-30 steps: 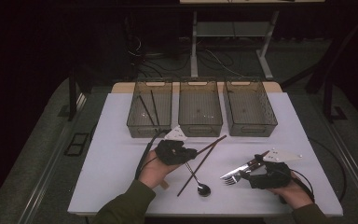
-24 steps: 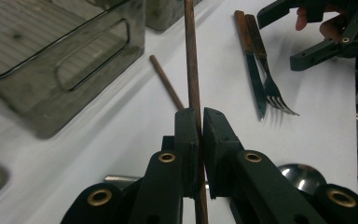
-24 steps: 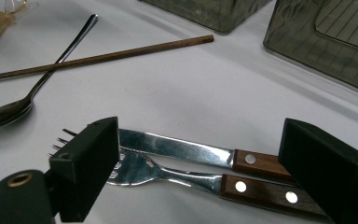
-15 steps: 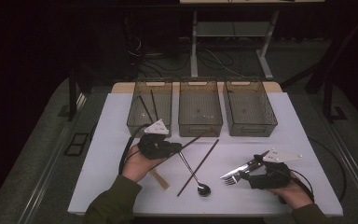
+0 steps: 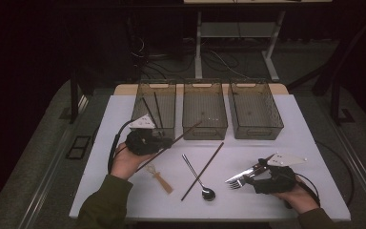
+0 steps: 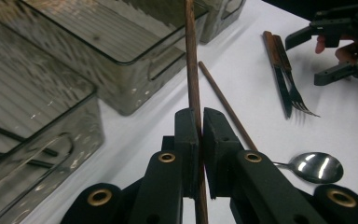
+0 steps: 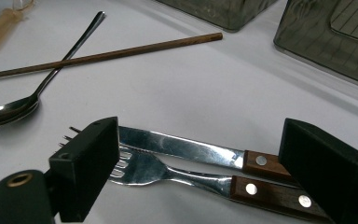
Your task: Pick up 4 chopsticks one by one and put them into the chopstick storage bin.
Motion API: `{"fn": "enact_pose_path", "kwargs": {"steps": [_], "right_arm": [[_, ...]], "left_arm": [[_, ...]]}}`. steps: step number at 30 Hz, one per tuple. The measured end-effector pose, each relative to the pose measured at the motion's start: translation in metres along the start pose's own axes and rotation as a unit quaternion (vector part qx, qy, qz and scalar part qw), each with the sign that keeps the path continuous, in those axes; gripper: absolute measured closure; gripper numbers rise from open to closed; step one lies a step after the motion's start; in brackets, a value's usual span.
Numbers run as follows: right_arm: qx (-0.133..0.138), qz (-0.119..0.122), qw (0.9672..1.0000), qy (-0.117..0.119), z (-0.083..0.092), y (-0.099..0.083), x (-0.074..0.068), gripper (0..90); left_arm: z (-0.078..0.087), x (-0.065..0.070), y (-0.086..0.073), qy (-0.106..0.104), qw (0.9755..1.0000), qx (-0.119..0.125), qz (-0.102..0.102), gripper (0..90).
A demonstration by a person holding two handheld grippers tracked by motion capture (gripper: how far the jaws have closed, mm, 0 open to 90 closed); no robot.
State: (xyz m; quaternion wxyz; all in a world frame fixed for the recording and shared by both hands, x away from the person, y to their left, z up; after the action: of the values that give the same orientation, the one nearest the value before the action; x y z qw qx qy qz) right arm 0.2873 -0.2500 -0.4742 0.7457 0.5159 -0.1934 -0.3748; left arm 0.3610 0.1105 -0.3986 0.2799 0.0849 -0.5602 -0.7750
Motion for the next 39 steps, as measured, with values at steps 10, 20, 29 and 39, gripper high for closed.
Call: {"fn": "enact_pose_path", "kwargs": {"steps": [10,20,29,39], "right_arm": [[0.002,-0.003,1.0,-0.005,0.001,0.0,0.002,12.2],[0.001,-0.008,1.0,-0.005,0.001,0.0,0.001,12.2],[0.002,-0.011,0.9999,-0.009,0.002,0.0,0.003,12.2],[0.008,-0.013,0.9998,-0.011,0.002,0.001,0.004,12.2]], "left_arm": [[0.009,-0.018,0.009,0.024,0.9996,0.016,0.006,84.8],[0.005,-0.04,0.039,0.05,0.9985,0.024,0.002,84.8],[-0.004,-0.064,0.061,0.08,0.9964,0.03,0.001,84.8],[-0.016,-0.097,0.074,0.115,0.9928,0.032,0.002,84.8]]}}
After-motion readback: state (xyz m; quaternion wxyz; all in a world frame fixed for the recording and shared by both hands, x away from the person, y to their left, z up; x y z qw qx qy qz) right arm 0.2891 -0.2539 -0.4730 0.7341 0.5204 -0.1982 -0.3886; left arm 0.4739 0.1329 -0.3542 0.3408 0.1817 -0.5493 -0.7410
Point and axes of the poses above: each handheld gripper's, and its own axes: z roughly backward along the jaws, y roughly out of its top, x roughly to its right, the point moved 5 cm from there along -z, roughly forward along the jaws, and after that the axes turned 14 degrees about x, right-handed, at the moved point
